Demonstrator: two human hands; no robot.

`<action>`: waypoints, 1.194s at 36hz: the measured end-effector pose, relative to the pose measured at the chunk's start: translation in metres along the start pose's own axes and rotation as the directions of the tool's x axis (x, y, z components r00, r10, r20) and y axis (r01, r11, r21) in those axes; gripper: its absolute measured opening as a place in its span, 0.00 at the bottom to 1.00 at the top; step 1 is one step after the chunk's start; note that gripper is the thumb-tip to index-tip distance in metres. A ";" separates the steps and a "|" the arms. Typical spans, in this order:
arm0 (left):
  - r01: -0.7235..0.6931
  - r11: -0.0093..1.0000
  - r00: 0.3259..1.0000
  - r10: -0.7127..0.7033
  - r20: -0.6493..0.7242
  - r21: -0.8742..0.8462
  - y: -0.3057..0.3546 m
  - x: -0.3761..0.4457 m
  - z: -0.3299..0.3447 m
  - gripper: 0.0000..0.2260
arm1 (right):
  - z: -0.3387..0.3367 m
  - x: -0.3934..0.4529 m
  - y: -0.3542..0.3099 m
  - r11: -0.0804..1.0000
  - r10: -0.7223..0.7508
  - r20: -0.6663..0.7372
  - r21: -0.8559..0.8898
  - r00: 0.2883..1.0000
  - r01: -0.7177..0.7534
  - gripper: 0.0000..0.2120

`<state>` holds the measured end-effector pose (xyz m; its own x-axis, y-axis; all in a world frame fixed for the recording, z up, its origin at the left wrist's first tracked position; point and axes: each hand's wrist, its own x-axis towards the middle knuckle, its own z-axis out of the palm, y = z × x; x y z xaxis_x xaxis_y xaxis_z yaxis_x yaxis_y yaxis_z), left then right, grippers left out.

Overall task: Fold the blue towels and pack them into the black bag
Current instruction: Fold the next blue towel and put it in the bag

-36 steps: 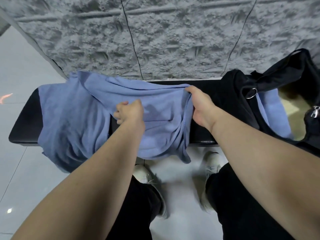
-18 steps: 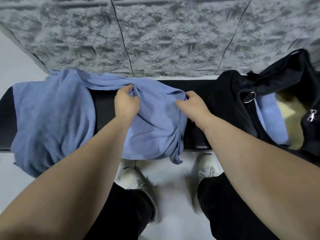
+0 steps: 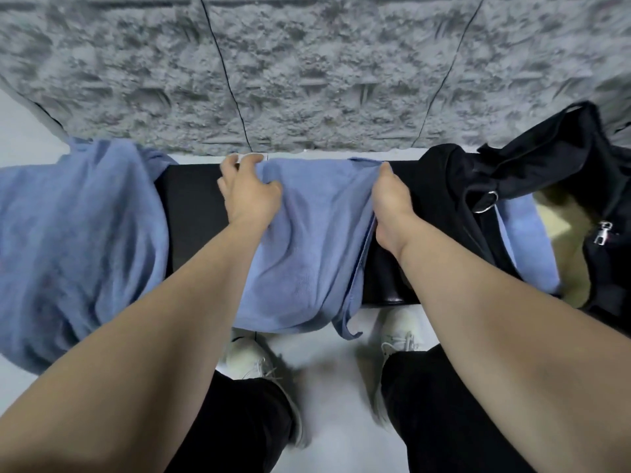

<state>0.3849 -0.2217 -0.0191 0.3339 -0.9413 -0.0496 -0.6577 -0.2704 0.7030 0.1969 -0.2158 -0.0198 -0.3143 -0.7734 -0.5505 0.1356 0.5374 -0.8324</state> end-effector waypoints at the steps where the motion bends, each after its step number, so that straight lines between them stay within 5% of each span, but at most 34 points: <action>1: 0.031 0.999 0.999 -0.031 -0.017 -0.019 -0.001 0.000 -0.003 0.20 | -0.002 -0.002 -0.001 1.000 0.000 0.013 -0.007 1.000 0.000 0.25; 5: 0.135 0.990 0.989 -0.134 0.058 -0.027 -0.007 0.000 -0.016 0.17 | -0.009 -0.008 0.000 0.989 0.000 0.102 -0.144 0.995 0.015 0.15; 8: 0.113 0.987 0.970 -0.134 0.202 0.113 -0.013 -0.003 -0.026 0.17 | -0.016 -0.018 0.001 0.930 0.020 0.155 -0.366 0.988 0.039 0.21; 15: 0.281 0.960 0.908 -0.267 0.324 0.004 -0.028 -0.012 -0.041 0.18 | -0.031 -0.051 -0.004 0.617 0.240 0.282 -0.783 0.929 0.078 0.12; 19: 0.359 0.929 0.885 -0.308 0.349 -0.090 -0.037 -0.014 -0.049 0.12 | -0.030 -0.054 -0.001 0.658 0.234 0.236 -0.753 0.943 0.025 0.14; 24: 0.330 0.919 0.938 -0.292 0.189 -0.215 -0.043 -0.010 -0.052 0.09 | -0.032 -0.039 -0.003 0.800 -0.035 0.196 -0.582 0.980 0.145 0.09; 29: 0.311 0.920 0.945 -0.273 0.178 -0.238 -0.045 -0.010 -0.053 0.09 | -0.035 -0.027 -0.003 0.851 -0.130 0.127 -0.495 0.983 0.176 0.14; 34: 0.334 0.917 0.938 -0.299 0.177 -0.219 -0.040 -0.014 -0.053 0.09 | -0.039 -0.033 0.000 0.779 -0.196 0.204 -0.561 0.959 0.279 0.31; 43: 0.349 0.929 0.909 -0.303 0.286 -0.123 -0.038 -0.042 -0.067 0.20 | -0.049 -0.071 0.006 0.566 -0.073 0.346 -0.758 0.935 0.325 0.33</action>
<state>0.4407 -0.1583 0.0038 0.3101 -0.8314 -0.4612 -0.4120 -0.5547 0.7229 0.1738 -0.1417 0.0174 0.0215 -0.8789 -0.4766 -0.7377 0.3078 -0.6009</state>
